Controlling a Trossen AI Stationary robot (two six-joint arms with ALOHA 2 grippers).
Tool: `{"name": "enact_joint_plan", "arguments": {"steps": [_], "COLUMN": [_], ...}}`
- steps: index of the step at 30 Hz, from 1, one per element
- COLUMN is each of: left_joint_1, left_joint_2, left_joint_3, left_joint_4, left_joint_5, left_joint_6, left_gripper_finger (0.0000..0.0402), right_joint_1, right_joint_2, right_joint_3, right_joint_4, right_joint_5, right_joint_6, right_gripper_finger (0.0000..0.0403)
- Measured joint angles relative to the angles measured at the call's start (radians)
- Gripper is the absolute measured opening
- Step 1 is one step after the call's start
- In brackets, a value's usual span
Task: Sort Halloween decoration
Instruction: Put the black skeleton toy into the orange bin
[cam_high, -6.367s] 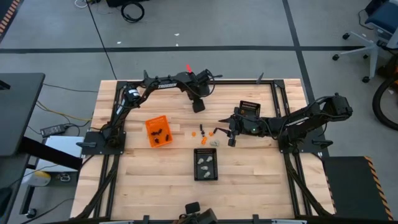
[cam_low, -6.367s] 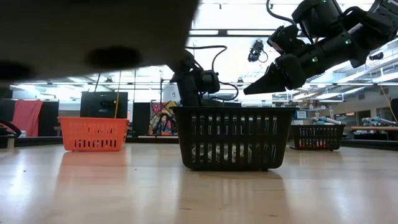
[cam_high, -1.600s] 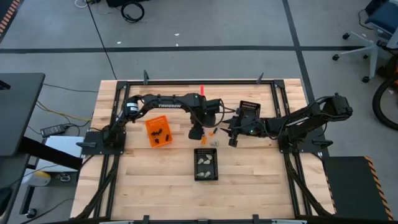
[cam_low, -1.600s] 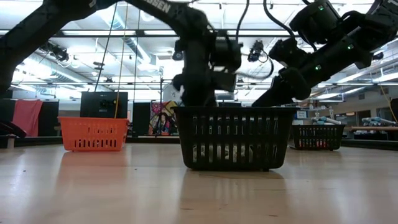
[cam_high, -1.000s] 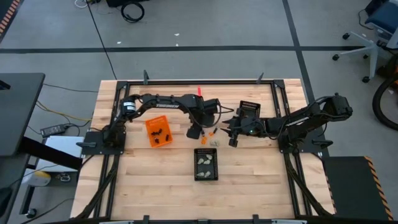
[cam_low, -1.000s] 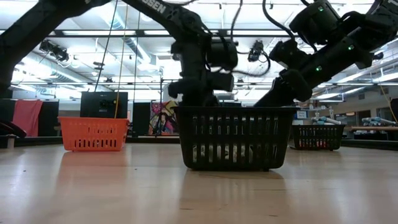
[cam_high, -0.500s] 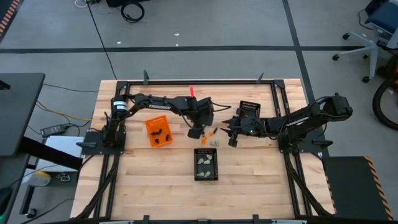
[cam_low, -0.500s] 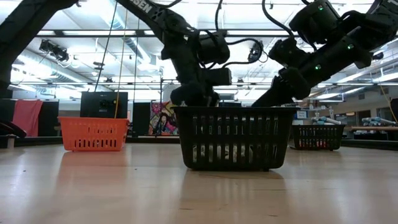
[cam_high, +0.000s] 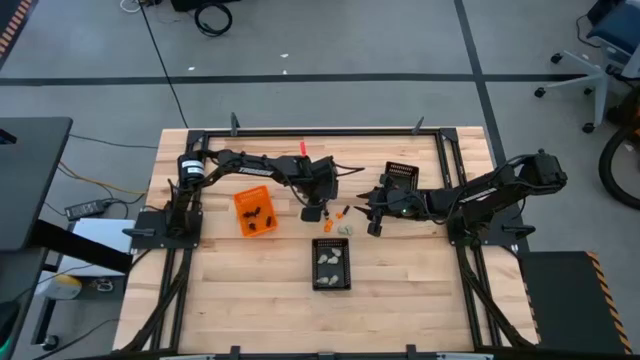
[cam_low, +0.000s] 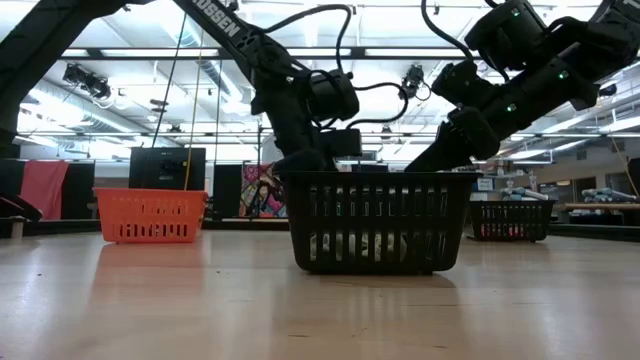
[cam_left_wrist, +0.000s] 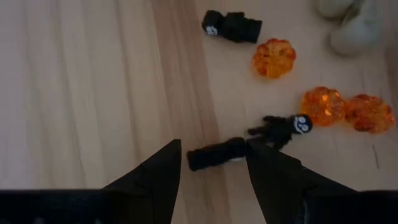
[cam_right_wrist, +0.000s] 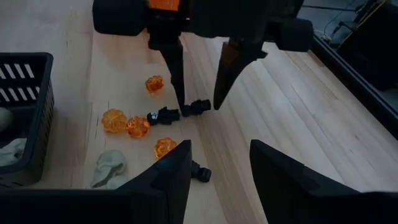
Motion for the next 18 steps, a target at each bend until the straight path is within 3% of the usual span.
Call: {"name": "enact_joint_plan", "arguments": {"steps": [10,18], "left_joint_1": [-0.003,-0.003], "left_joint_2": [0.0,-0.002], "left_joint_3": [-0.051,-0.064], "left_joint_4": [0.049,0.049], "left_joint_5": [-0.002,-0.001], "left_joint_6": [-0.08,-0.09], "left_gripper_finger": [0.0185,0.0131], "right_joint_1": [0.0,0.0], "right_joint_2": [0.0,0.0], "right_joint_3": [0.0,0.0], "right_joint_4": [-0.001,-0.001], "right_joint_5": [0.0,0.0], "right_joint_6": [0.0,-0.001], "right_gripper_finger": [0.0167,0.0167]}}
